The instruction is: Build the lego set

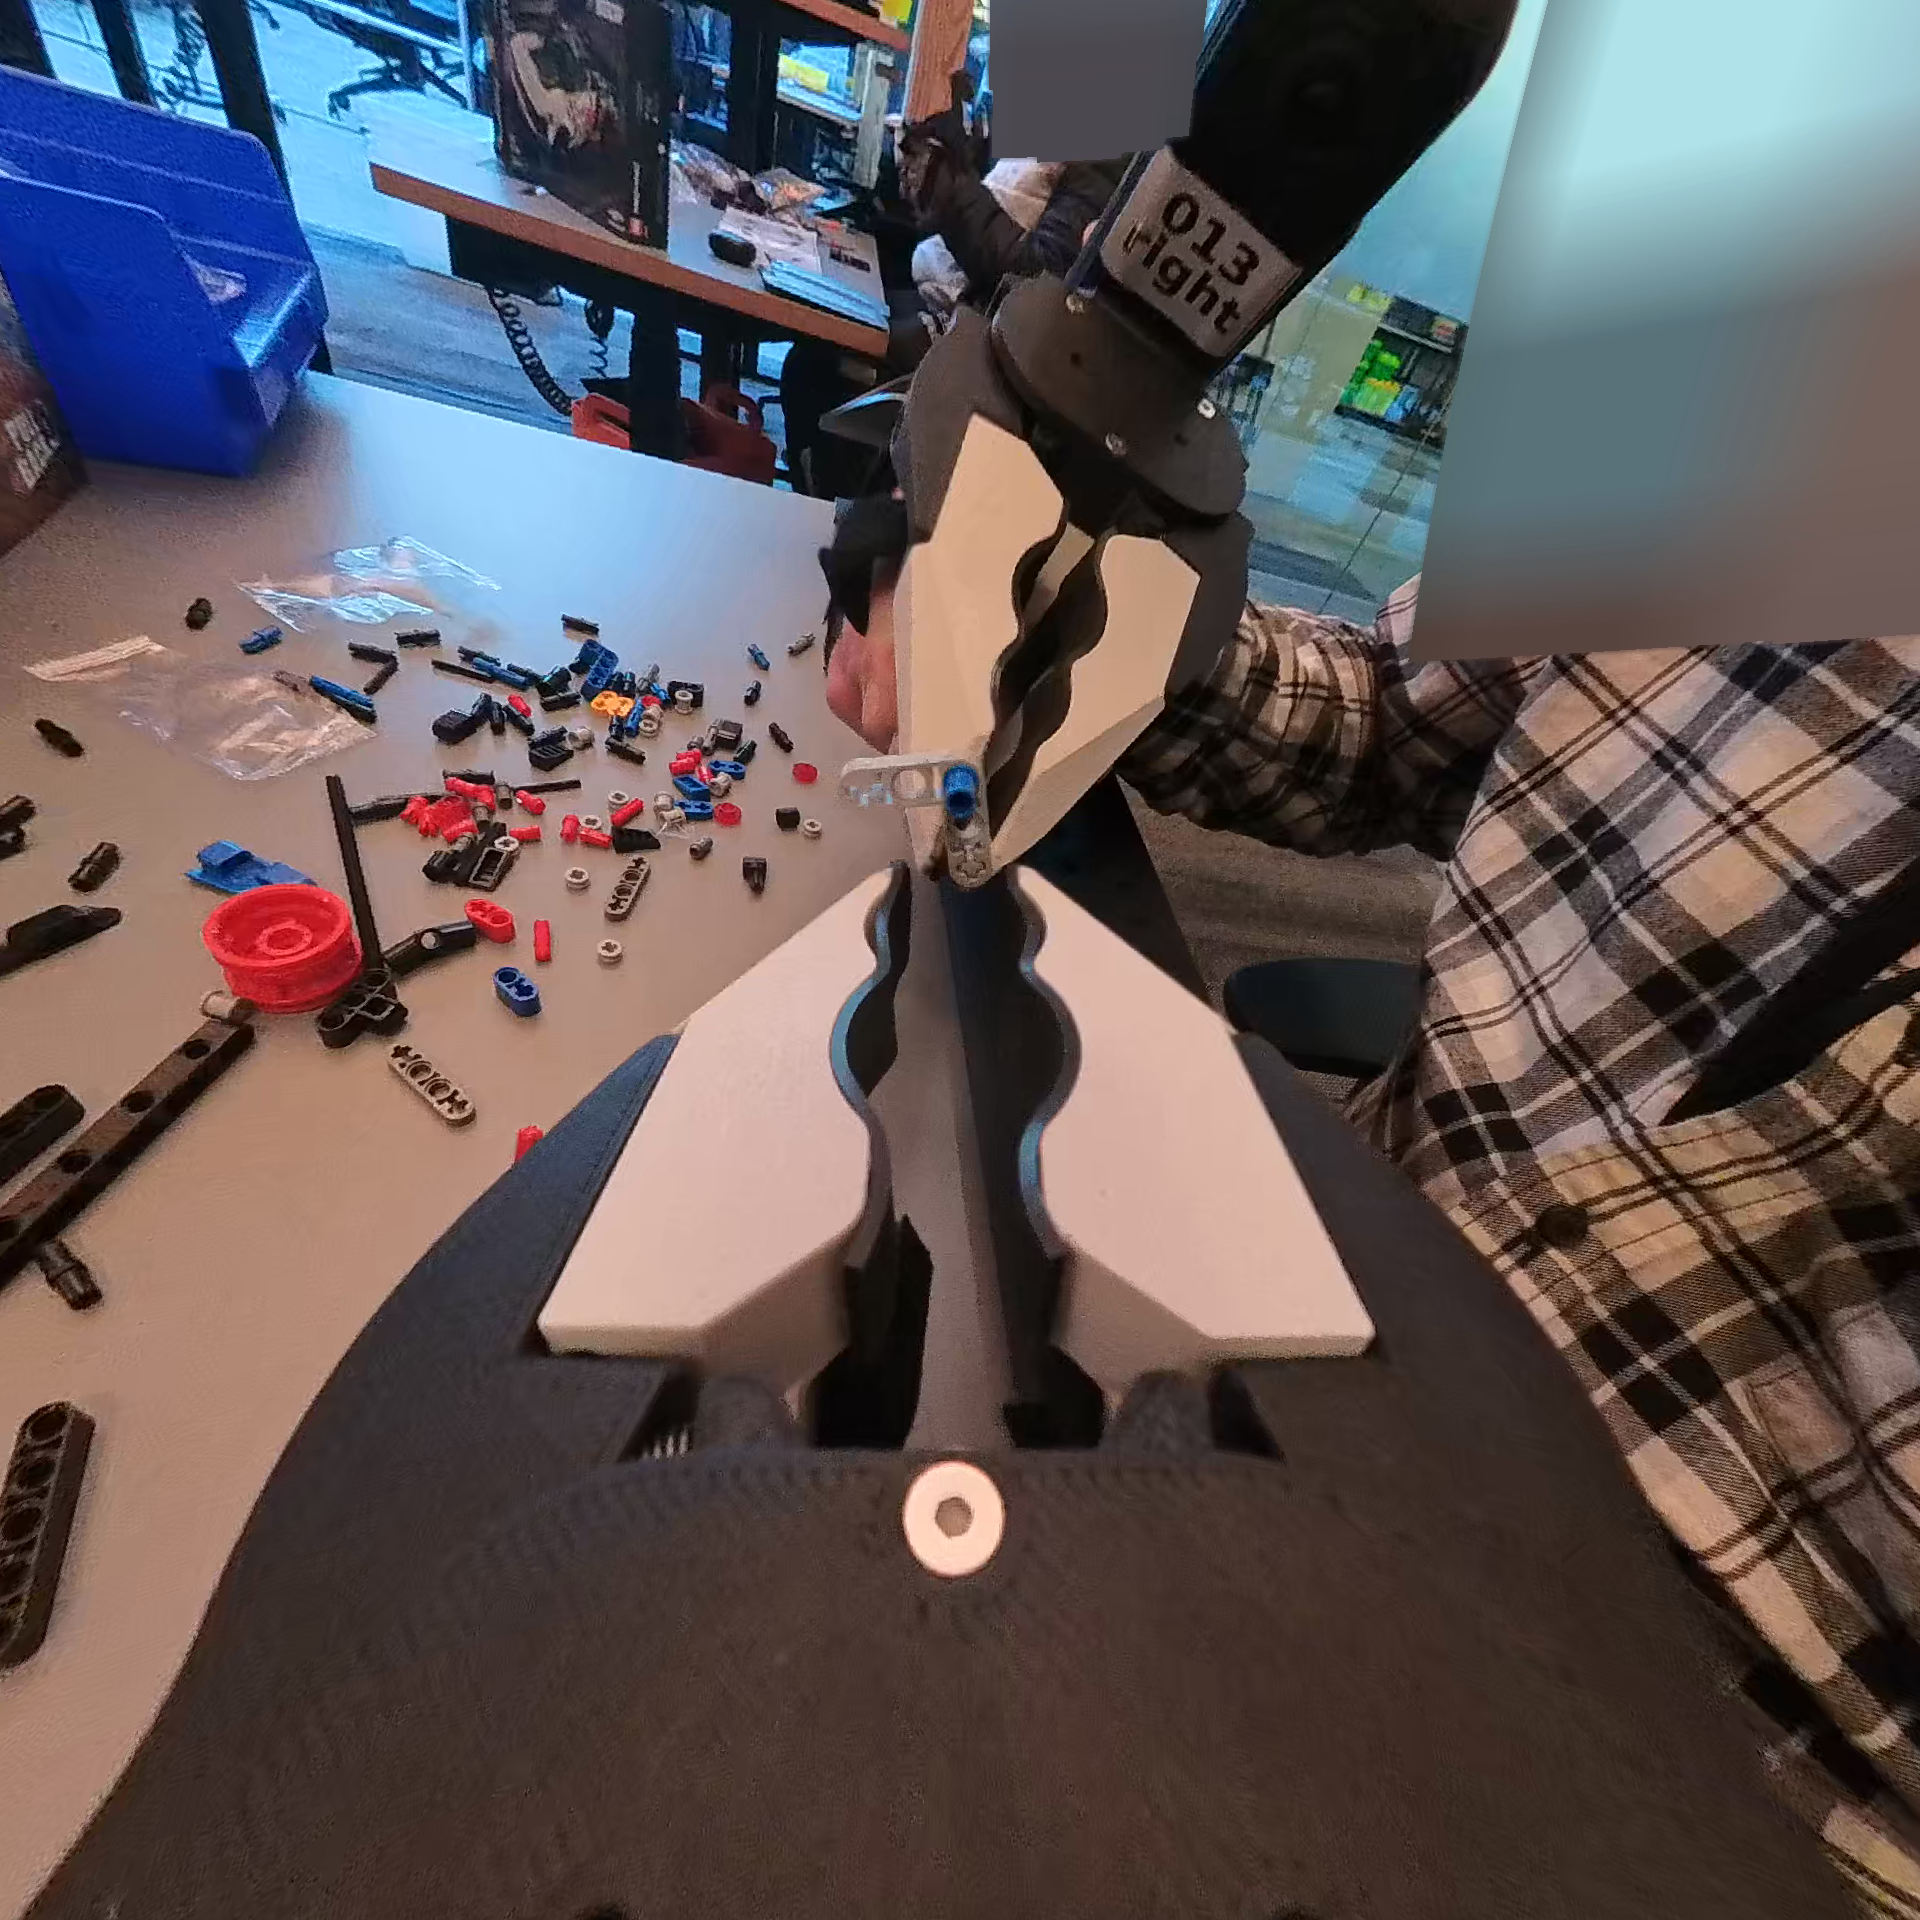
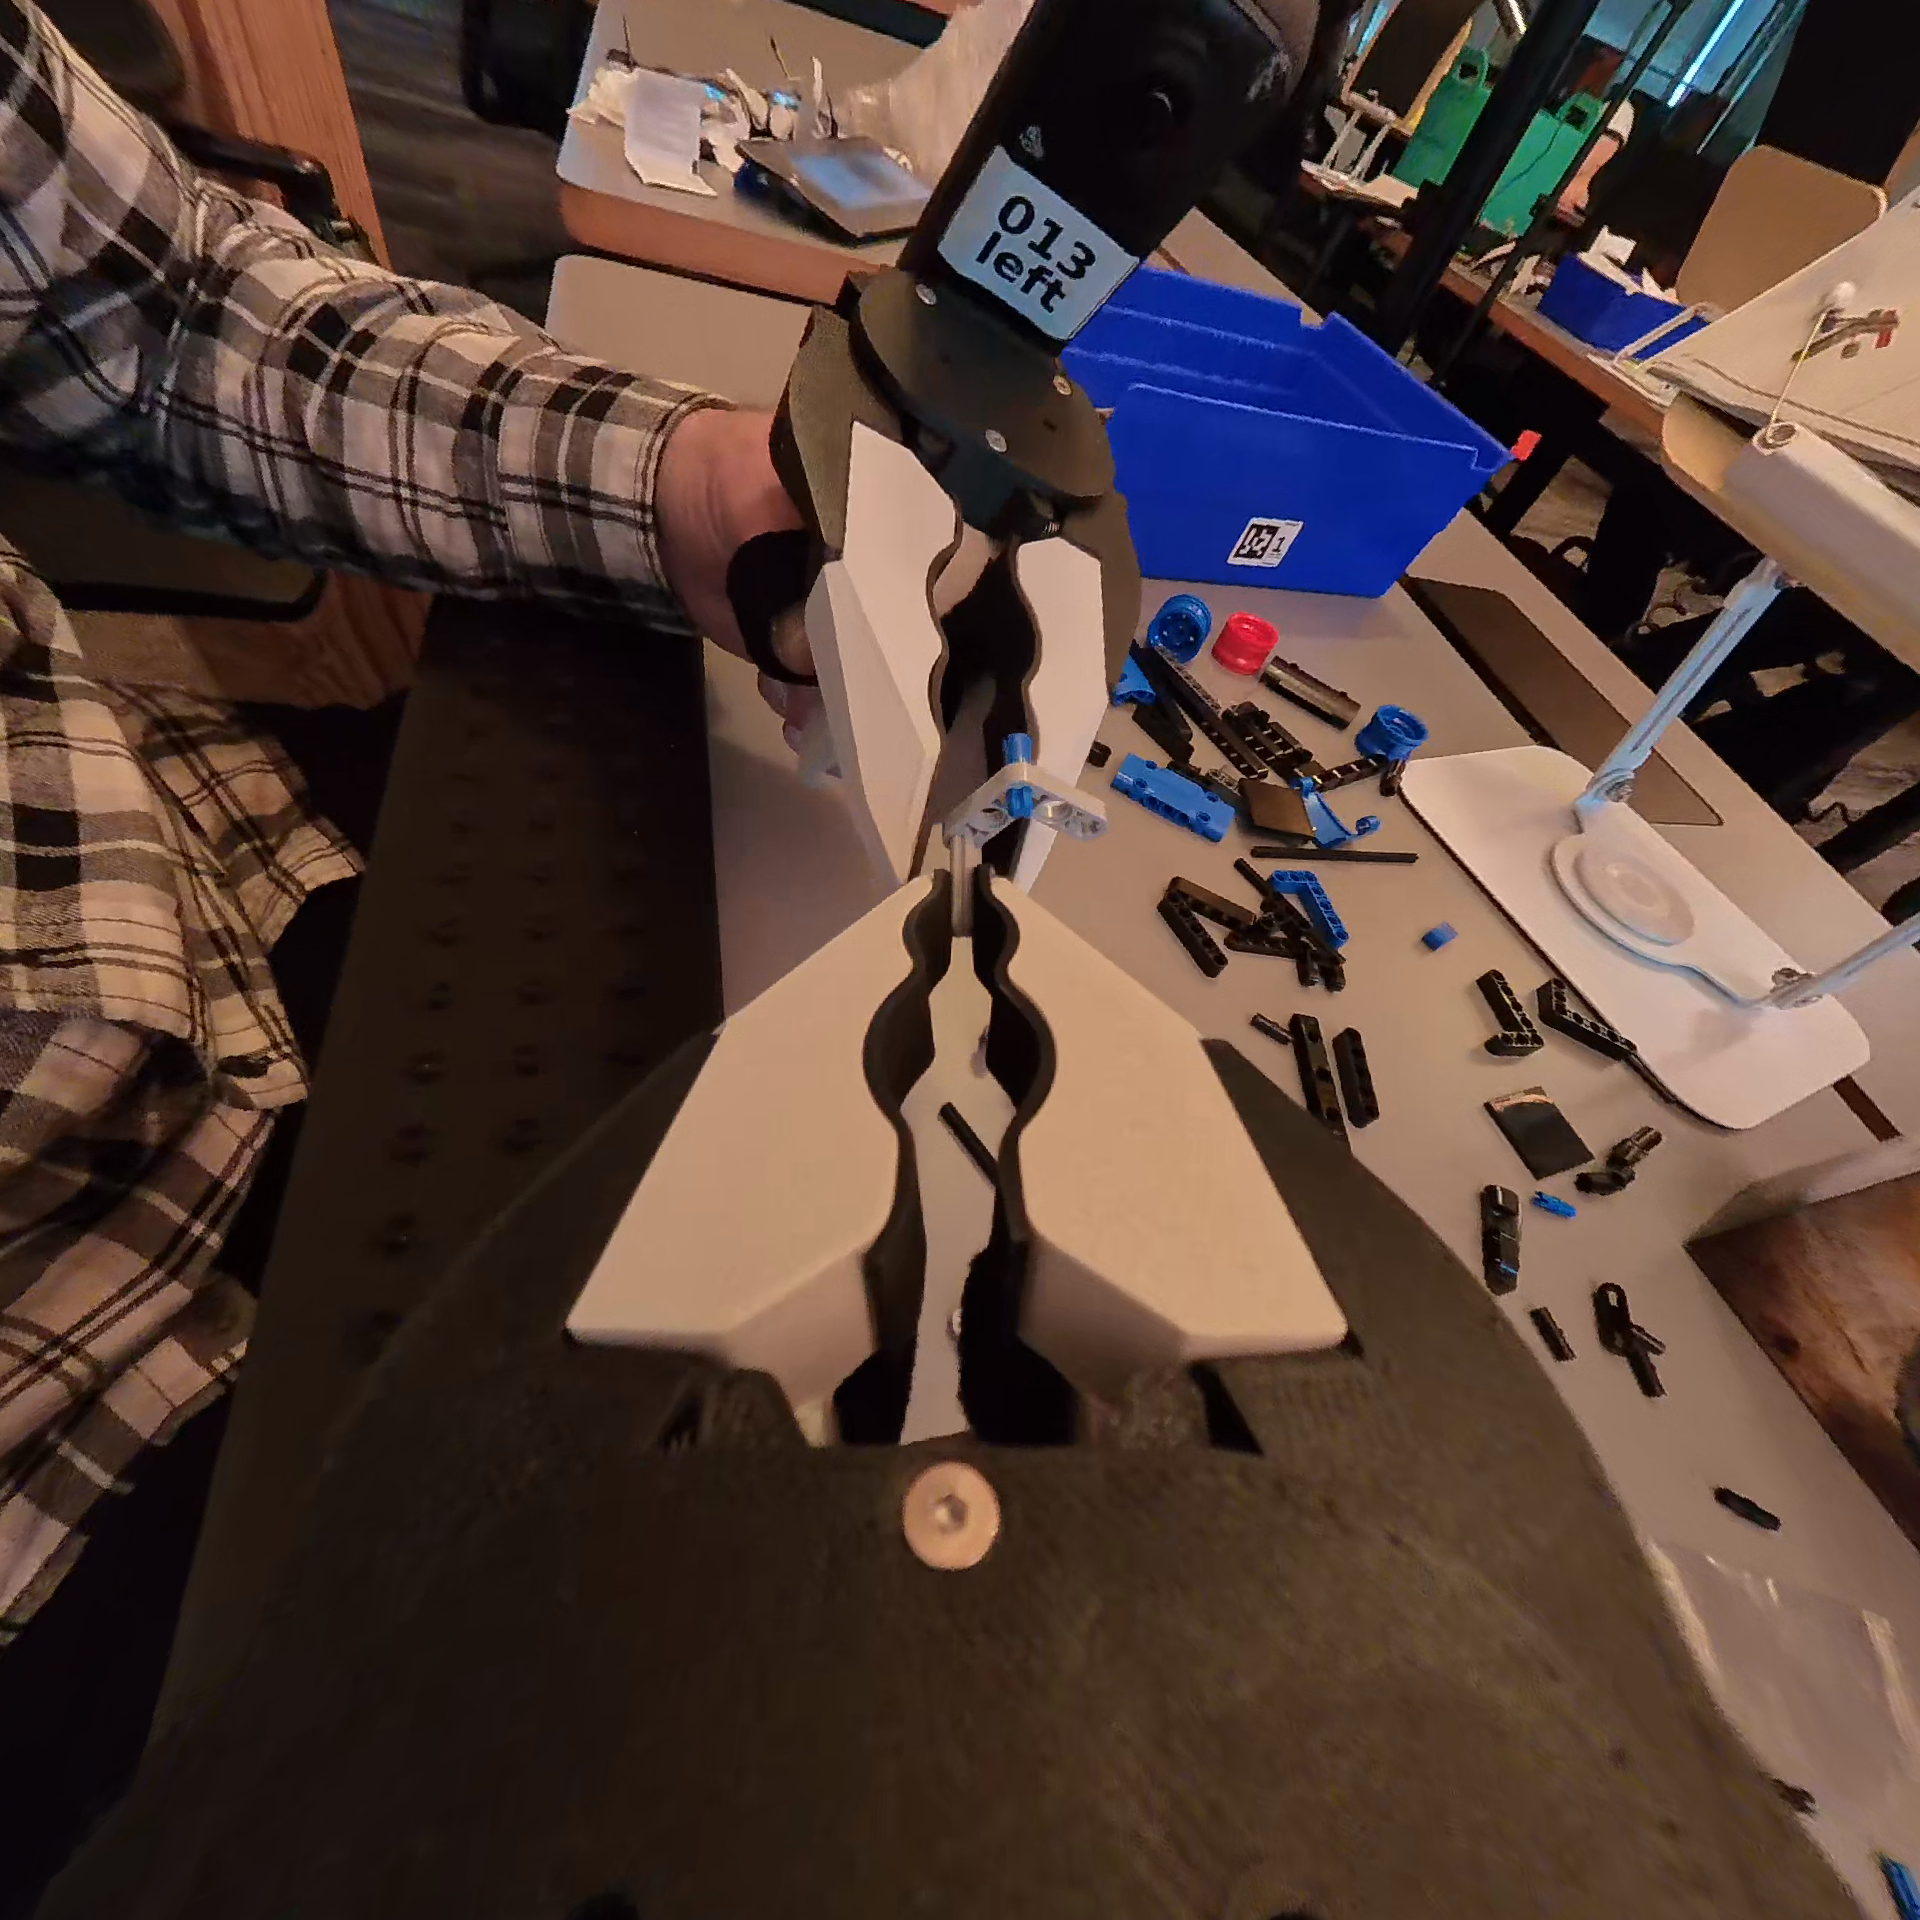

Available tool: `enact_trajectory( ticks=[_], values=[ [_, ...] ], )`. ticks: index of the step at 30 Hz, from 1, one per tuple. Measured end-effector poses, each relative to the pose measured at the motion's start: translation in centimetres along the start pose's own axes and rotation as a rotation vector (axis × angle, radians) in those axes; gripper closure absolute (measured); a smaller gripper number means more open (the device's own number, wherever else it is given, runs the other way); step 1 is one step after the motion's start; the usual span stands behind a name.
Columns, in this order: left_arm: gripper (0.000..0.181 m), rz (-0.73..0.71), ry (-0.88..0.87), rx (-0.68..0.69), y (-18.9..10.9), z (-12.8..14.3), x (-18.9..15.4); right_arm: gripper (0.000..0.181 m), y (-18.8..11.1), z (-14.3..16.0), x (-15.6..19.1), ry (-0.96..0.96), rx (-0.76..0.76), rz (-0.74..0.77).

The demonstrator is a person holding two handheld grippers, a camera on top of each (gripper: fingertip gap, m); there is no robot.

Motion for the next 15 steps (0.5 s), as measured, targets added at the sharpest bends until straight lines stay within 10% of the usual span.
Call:
enact_trajectory(
  ticks=[1,15],
  values=[
    [0.166,0.005,0.000,-0.013,0.0,-0.1,-0.1,0.180,0.0,0.0,0.1,-0.004,0.000,-0.003],
    [0.176,-0.047,0.024,-0.118,-2.4,-1.8,-0.4,0.180,-0.8,2.2,-0.3,-0.051,0.060,0.031]
  ],
)
Point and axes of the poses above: each gripper's, where its closed fingertips meet, y out along the fingers, z out of its underside, x = y × z across the jaws, the point moved 5 cm from there along -y, back along the fingers, and after that the axes turned 15 degrees about z, right-handed, at the moved point
